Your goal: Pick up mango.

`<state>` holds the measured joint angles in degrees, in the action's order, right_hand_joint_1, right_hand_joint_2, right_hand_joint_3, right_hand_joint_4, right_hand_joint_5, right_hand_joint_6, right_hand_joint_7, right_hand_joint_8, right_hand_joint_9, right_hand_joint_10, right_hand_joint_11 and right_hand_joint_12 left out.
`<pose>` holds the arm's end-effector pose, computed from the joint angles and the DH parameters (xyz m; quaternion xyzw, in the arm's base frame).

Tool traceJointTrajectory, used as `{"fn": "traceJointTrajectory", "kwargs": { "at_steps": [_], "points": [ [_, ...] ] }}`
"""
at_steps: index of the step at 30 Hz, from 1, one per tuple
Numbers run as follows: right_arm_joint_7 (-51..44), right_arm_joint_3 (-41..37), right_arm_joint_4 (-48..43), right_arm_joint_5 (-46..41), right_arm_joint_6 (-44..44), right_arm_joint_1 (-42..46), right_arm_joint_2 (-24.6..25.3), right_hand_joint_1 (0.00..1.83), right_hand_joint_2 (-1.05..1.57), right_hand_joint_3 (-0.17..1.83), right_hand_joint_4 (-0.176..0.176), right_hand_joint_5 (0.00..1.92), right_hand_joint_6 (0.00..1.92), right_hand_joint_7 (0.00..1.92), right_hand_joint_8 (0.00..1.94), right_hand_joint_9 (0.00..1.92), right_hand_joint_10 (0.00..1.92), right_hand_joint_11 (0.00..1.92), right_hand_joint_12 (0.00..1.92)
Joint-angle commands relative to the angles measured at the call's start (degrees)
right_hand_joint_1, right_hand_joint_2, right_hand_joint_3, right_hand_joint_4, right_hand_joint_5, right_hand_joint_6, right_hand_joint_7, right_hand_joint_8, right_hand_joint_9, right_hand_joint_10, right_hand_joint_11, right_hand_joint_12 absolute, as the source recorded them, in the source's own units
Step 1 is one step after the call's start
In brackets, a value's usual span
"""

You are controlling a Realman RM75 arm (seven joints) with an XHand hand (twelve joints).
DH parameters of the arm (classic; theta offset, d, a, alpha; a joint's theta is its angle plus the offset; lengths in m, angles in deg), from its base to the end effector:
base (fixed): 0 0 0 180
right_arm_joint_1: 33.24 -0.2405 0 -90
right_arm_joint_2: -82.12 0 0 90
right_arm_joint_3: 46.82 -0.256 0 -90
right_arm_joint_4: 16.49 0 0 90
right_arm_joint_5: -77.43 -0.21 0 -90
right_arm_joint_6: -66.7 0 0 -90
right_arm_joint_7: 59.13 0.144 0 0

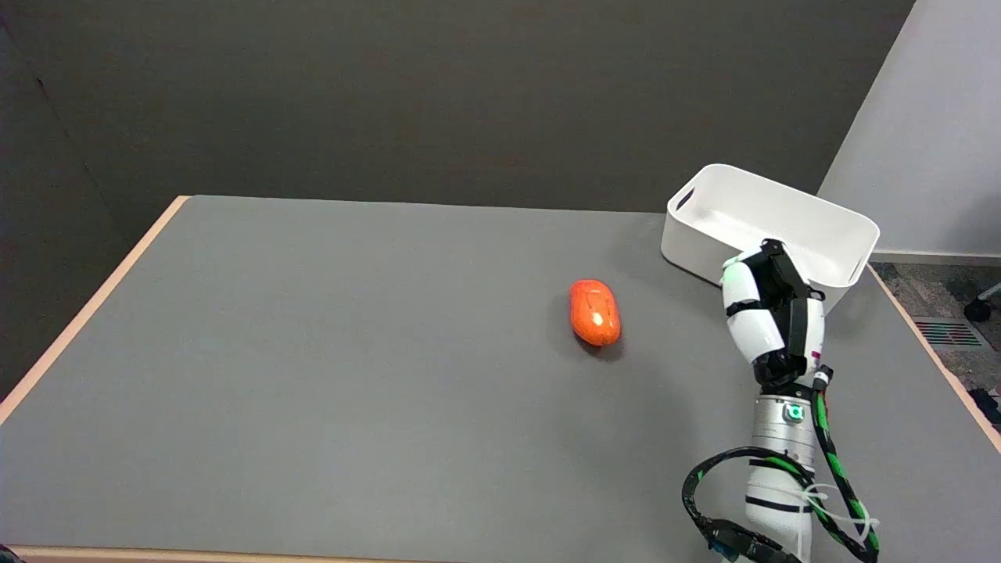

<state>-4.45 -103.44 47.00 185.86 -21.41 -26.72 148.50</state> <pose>-0.3131 -0.2184 0.3625 0.4502 -0.1768 0.7014 0.5235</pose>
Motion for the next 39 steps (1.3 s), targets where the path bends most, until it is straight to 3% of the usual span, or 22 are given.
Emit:
{"fn": "traceJointTrajectory", "kwargs": {
  "at_steps": [1, 7, 12, 13, 14, 15, 17, 23, 29, 32, 36, 39],
  "points": [
    [1.2, 0.62, 1.52, 3.03, -3.6, 2.38, -1.54, 0.88, 1.19, 0.34, 0.003, 0.58, 1.65, 0.65, 1.45, 0.67, 1.69, 0.13, 1.72],
    [-8.7, -2.09, 8.93, 12.6, 2.58, 2.38, -4.09, 0.85, 1.2, 0.33, 0.048, 0.57, 1.65, 0.68, 1.4, 0.7, 1.6, 0.18, 1.44],
    [-15.38, -9.77, 16.6, 19.26, 19.48, 1.45, -7.61, 0.85, 1.19, 0.32, 0.07, 0.58, 1.62, 0.75, 1.2, 0.74, 1.44, 0.18, 1.4],
    [-15.94, -10.79, 17.15, 19.92, 21.59, 0.92, -7.7, 0.81, 1.08, 0.47, 0.056, 0.56, 1.51, 0.76, 1.15, 0.72, 1.42, 0.18, 1.39],
    [-17.26, -12.88, 17.91, 22.04, 26.39, -0.24, -7.71, 0.73, 0.85, 0.79, 0.024, 0.5, 1.26, 0.76, 1.06, 0.7, 1.4, 0.18, 1.36],
    [-17.81, -13.65, 18.39, 22.95, 28.4, -0.73, -7.64, 0.7, 0.75, 0.92, 0.011, 0.48, 1.16, 0.75, 1.02, 0.68, 1.38, 0.18, 1.35],
    [-21.14, -16.02, 20.47, 25.66, 36.64, -3.5, -6.86, 0.71, 0.76, 0.91, 0.02, 0.47, 1.12, 0.73, 0.98, 0.65, 1.34, 0.18, 1.36],
    [-24.22, -17.61, 20.71, 31.25, 47.38, -11.59, -5.71, 0.78, 0.75, 0.88, 0.063, 0.41, 1.0, 0.64, 0.83, 0.56, 1.2, 0.2, 1.38],
    [-22.15, -19.78, 21.67, 40.11, 59.82, -16.47, -8.34, 0.78, 0.66, 0.92, 0.046, 0.34, 0.63, 0.52, 0.6, 0.42, 1.06, 0.16, 1.36],
    [-20.78, -19.52, 22.48, 40.68, 66.43, -17.26, -14.02, 0.71, 0.62, 0.91, 0.041, 0.27, 0.48, 0.41, 0.47, 0.3, 0.93, 0.1, 1.31],
    [-18.12, -20.53, 23.9, 40.68, 71.96, -15.86, -23.83, 0.61, 0.59, 0.95, 0.047, 0.21, 0.44, 0.29, 0.41, 0.18, 0.76, 0.05, 1.19],
    [-16.14, -21.98, 24.05, 40.68, 74.33, -13.59, -30.01, 0.64, 0.58, 0.89, 0.047, 0.19, 0.38, 0.23, 0.31, 0.09, 0.7, 0.0, 1.16]
  ]
}}
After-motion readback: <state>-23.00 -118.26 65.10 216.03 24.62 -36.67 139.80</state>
